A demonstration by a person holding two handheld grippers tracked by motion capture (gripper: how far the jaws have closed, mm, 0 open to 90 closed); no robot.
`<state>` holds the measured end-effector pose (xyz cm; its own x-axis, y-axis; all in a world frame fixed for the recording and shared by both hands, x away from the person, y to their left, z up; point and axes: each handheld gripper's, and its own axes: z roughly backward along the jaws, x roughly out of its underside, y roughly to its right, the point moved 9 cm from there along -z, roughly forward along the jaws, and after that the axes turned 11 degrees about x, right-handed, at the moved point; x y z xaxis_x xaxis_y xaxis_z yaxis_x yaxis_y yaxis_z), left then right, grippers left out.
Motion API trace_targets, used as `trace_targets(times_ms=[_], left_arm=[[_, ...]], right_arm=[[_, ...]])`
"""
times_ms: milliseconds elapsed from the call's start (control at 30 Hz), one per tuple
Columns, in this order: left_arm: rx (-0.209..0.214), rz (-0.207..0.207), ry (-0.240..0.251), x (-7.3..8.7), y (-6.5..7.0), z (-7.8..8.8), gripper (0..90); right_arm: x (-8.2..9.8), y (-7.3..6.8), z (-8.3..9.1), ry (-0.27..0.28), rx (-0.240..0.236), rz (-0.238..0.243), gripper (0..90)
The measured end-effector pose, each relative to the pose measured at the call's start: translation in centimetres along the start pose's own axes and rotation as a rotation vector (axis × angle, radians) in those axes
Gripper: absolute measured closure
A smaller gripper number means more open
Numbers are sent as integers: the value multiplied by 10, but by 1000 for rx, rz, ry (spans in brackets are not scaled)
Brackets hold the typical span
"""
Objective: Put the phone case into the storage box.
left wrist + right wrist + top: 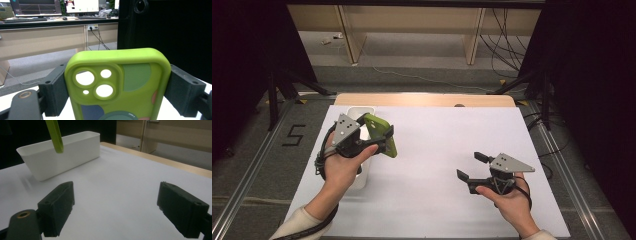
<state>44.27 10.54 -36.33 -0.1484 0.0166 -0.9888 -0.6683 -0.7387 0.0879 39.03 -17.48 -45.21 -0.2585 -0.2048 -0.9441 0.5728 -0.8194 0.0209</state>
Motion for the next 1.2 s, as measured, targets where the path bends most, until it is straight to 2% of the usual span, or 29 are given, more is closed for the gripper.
trace_targets(times_ms=[700,733,1000,1033,1200], left_arm=[[-48,-2,8,-2,-20,16,159],[-58,-35,13,-4,-24,17,159],[-76,-51,13,-4,-32,21,159],[-68,21,6,-1,-26,21,159],[-85,15,9,-1,-32,23,159]], right_arm=[[7,12,18,16,30,-2,156],[8,12,18,12,30,-3,156],[11,13,23,10,34,-1,156],[11,13,23,12,34,-1,156],[12,15,26,15,42,1,156]])
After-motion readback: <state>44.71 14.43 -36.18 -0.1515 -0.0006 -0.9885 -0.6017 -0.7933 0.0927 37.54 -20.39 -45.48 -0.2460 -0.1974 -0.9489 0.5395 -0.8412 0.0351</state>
